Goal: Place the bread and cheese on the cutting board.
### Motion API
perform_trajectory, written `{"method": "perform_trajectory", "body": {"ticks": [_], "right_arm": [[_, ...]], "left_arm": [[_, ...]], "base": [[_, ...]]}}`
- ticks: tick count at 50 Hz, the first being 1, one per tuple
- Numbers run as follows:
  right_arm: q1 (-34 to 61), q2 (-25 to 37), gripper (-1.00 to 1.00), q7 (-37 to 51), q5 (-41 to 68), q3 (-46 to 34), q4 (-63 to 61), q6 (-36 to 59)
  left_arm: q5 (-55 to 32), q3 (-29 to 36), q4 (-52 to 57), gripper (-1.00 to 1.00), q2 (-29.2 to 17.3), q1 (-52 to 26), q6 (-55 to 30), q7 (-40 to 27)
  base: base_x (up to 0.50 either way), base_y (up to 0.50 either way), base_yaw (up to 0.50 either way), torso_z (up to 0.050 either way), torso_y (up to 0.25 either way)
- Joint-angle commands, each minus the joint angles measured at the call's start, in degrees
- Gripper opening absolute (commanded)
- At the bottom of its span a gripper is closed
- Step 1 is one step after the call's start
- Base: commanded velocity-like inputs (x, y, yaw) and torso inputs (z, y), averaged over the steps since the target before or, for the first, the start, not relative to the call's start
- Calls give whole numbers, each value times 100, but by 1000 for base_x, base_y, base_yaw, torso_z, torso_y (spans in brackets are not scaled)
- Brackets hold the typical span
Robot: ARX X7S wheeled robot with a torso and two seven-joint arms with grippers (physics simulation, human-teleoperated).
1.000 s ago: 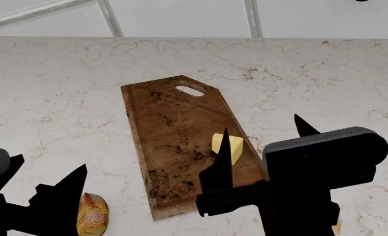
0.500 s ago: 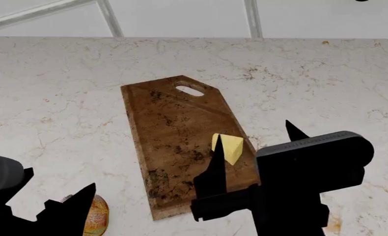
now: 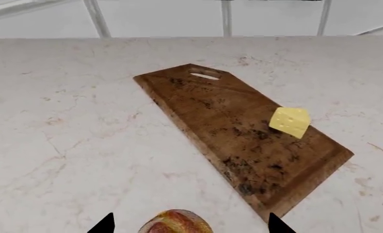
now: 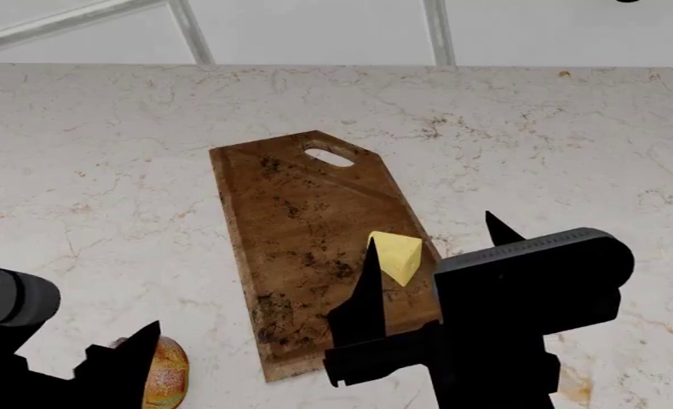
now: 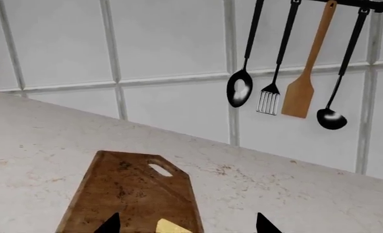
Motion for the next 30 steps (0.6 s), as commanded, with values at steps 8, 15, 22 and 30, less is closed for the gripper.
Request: {"method": "perform_trajectory", "body": {"ticks": [8, 15, 22, 30], "right_arm": [[17, -14, 100, -13, -17, -110, 121, -79], [4, 3, 100, -3, 0, -103, 110, -85], [11, 7, 100, 17, 17, -118, 83, -70], [32, 1, 100, 22, 3, -190, 112, -79]], "left_arm": [[715, 62, -40, 100, -84, 208, 53, 506], [1285, 218, -100, 100, -49, 367, 171, 946], [1527, 348, -150, 100, -40, 476, 260, 1130], [1800, 438, -264, 100, -62, 522, 401, 1331]], "base": [[0, 0, 0, 0, 0], [0, 0, 0, 0, 0], [0, 0, 0, 0, 0], [0, 0, 0, 0, 0]]}}
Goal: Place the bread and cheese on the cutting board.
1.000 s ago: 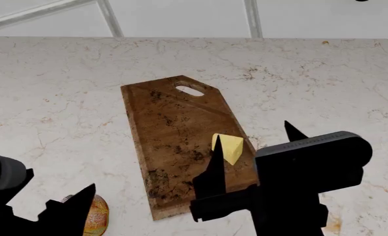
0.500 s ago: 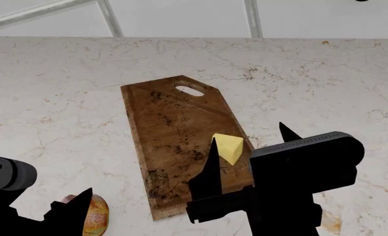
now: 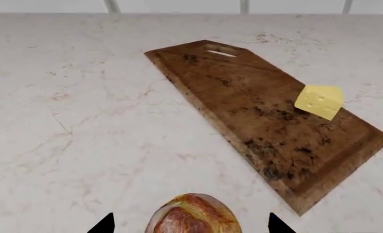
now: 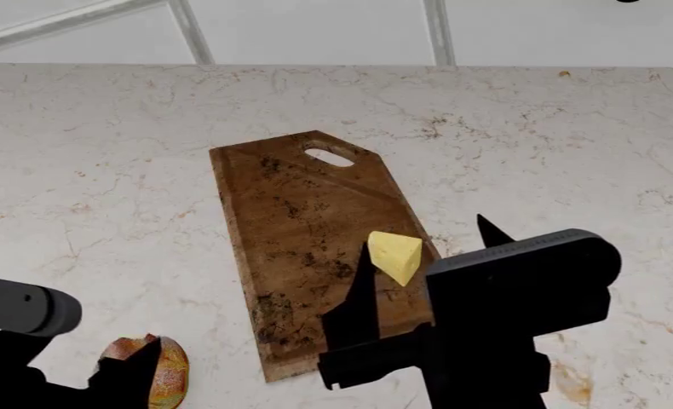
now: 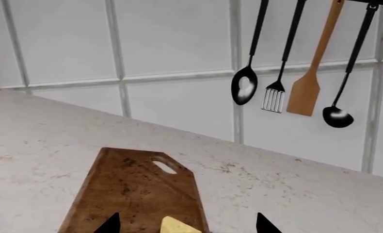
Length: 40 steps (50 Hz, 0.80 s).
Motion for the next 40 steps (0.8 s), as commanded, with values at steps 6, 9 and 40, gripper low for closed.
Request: {"method": "perform_trajectory", "body": {"ticks": [6, 9, 40], "right_arm": [[21, 0, 100, 15, 23, -61, 13, -7], [23, 3, 100, 15, 26, -62, 23, -18], [54, 18, 100, 54, 42, -163, 56, -38]], "left_arm": [[451, 220, -161, 100, -8, 103, 194, 319], [650, 304, -255, 100, -17, 128, 270, 450], [1397, 894, -636, 100, -27, 298, 775, 1068]], "base": [[0, 0, 0, 0, 0], [0, 0, 0, 0, 0], [0, 0, 0, 0, 0]]}}
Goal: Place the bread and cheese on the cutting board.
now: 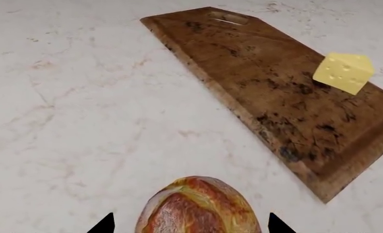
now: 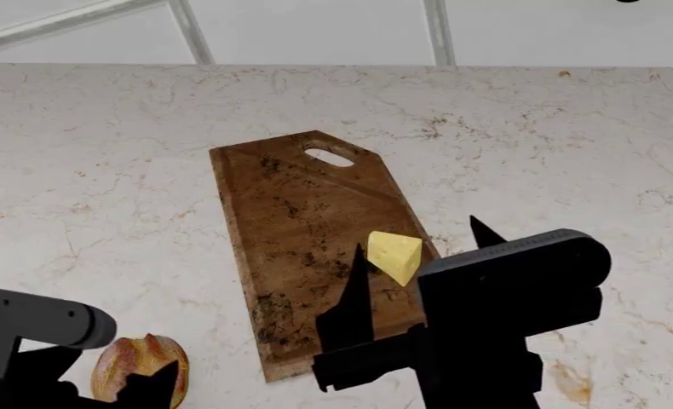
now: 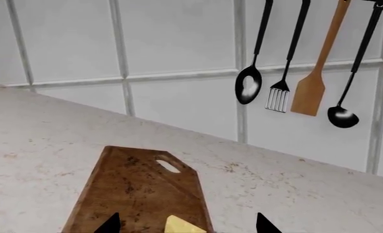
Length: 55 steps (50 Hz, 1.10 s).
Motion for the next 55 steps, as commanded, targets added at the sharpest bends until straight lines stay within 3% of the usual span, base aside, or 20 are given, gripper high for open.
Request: {"method": "perform_trajectory", "body": {"ticks": [1, 18, 19, 39, 55], "right_arm": [[22, -2, 100, 25, 16, -45, 0, 25], [27, 2, 100, 54, 31, -87, 27, 15], [30, 3, 100, 61, 36, -87, 19, 27], [21, 38, 100, 85, 62, -98, 5, -6], [-99, 137, 100, 240, 302, 337, -333, 77]], "left_arm": [[227, 174, -149, 100, 11, 51, 160, 187], [429, 353, -251, 100, -2, 195, 341, 346], [476, 365, -237, -100, -7, 201, 361, 323], [524, 310, -159, -100, -25, 179, 531, 227], [-198, -4, -145, -100, 89, -837, 181, -399]], "base": [[0, 0, 0, 0, 0], [0, 0, 0, 0, 0], [0, 0, 0, 0, 0], [1, 0, 0, -1, 0], [0, 0, 0, 0, 0]]}}
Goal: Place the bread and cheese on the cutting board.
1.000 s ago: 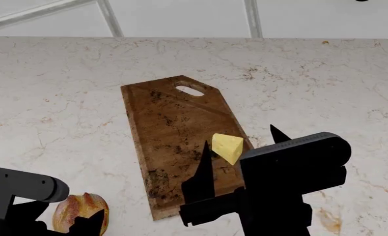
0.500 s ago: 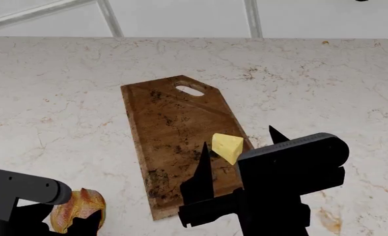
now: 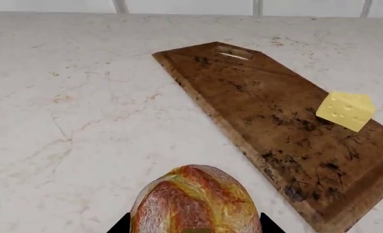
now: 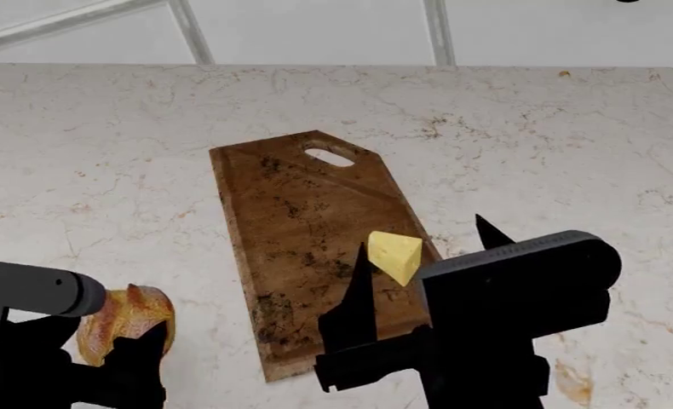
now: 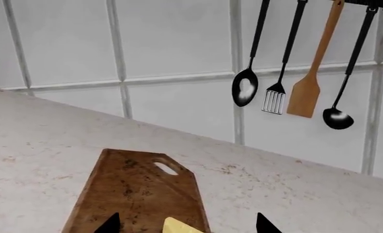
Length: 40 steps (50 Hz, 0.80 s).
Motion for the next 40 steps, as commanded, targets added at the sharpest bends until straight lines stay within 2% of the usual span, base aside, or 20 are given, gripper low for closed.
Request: {"method": "perform_trajectory", "body": {"ticks": [1, 14, 20, 40], "right_arm": [[-107, 85, 100, 92, 154, 309, -214, 22], [-249, 191, 100, 167, 331, 644, -422, 22], [-397, 279, 100, 272, 552, 1037, -696, 96], [-619, 413, 100, 436, 941, 1643, -1056, 168]], "left_arm": [[-419, -81, -186, -100, 98, -647, -151, -371], [21, 505, -1257, -100, 508, -1817, -176, -39], [259, 786, -1710, -100, 670, -2290, -179, 133], [1083, 1705, -3006, -100, 1249, -2914, 340, 949]], "base": [[0, 0, 0, 0, 0], [0, 0, 0, 0, 0], [0, 0, 0, 0, 0], [0, 0, 0, 0, 0]]}}
